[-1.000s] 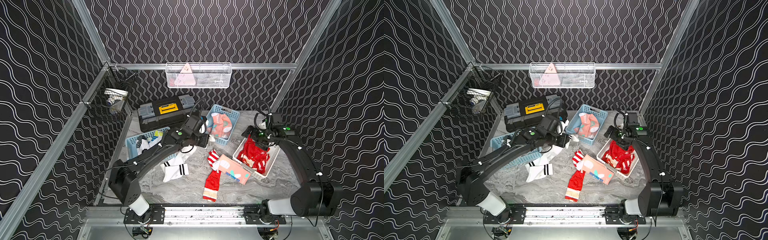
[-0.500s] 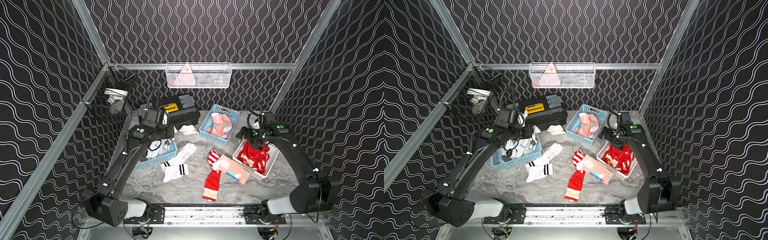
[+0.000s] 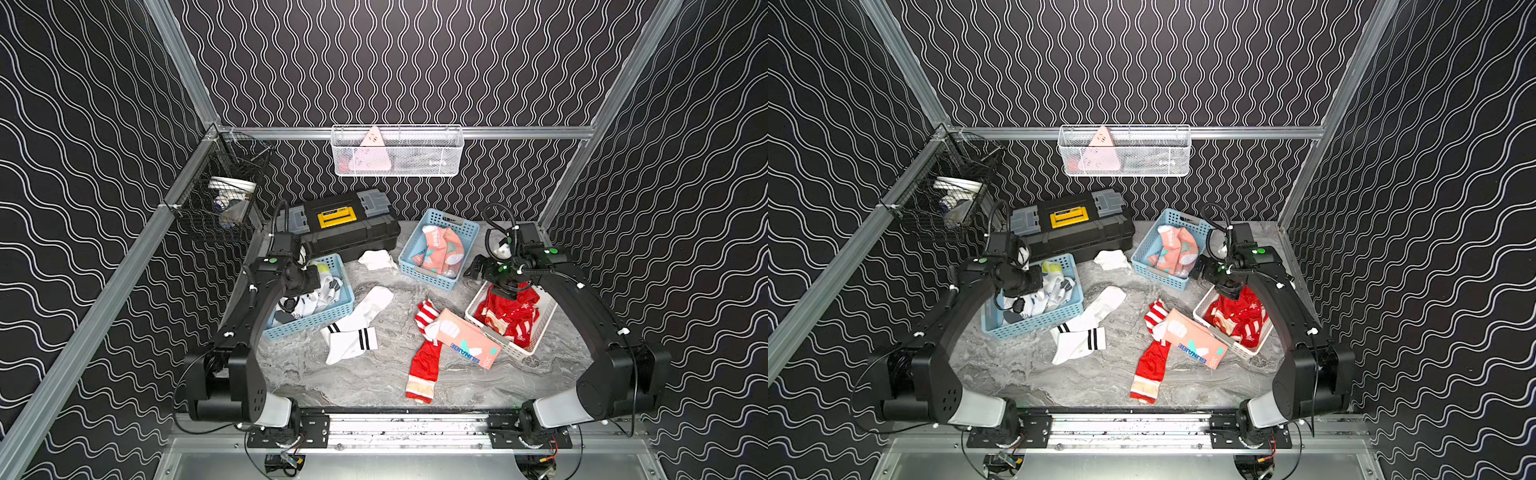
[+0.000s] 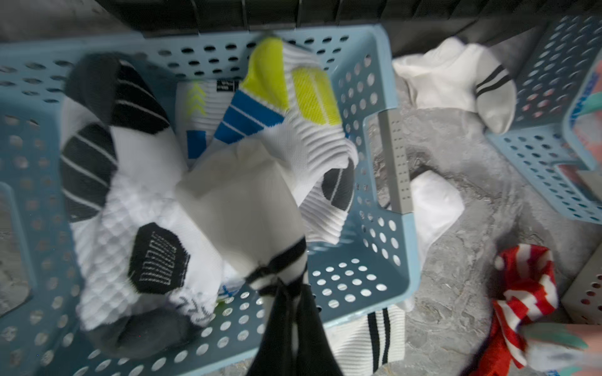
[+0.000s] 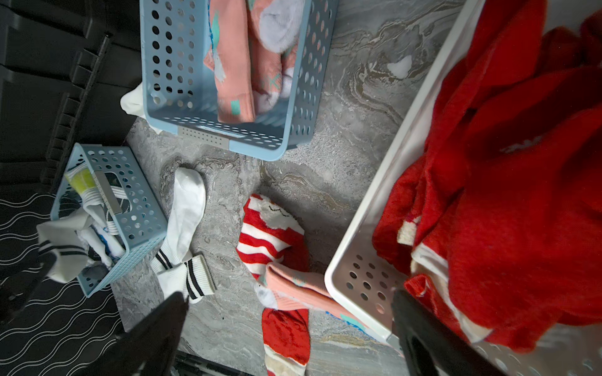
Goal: Sort the socks into the basket by color
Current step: Place the sock in the bin.
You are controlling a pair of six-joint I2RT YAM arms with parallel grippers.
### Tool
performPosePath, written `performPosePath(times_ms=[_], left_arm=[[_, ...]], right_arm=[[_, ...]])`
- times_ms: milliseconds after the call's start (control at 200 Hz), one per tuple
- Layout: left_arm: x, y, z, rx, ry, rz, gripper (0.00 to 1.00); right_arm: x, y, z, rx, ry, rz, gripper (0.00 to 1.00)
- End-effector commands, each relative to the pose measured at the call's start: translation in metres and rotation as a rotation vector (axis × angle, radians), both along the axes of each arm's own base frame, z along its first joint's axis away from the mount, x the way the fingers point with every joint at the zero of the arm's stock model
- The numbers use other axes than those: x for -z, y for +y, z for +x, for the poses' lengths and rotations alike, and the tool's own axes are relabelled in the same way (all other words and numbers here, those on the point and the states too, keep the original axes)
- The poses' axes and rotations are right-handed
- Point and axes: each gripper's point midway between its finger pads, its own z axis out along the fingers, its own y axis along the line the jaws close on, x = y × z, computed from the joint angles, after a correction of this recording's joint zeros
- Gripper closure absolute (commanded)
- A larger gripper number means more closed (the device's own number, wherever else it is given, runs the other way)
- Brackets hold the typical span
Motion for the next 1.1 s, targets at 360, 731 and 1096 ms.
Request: performPosePath(times_ms=[360, 731, 1096], left_arm=[[0.064, -0.006, 0.014, 0.013, 0.022, -0.039, 0.81], [-0.008, -0.011, 0.01, 0.013, -0.122, -0.067, 0.36], [-0.029, -0.015, -0.004, 0.009, -0.147, -0.078, 0.32]], right_arm=[[0.002, 0.005, 0.0, -0.029, 0.008, 0.003, 0.0], [0.0, 0.007, 0.002, -0.033, 0.005, 0.007, 0.0], [0.005, 0.012, 0.003, -0.041, 0.012, 0.02, 0.0]])
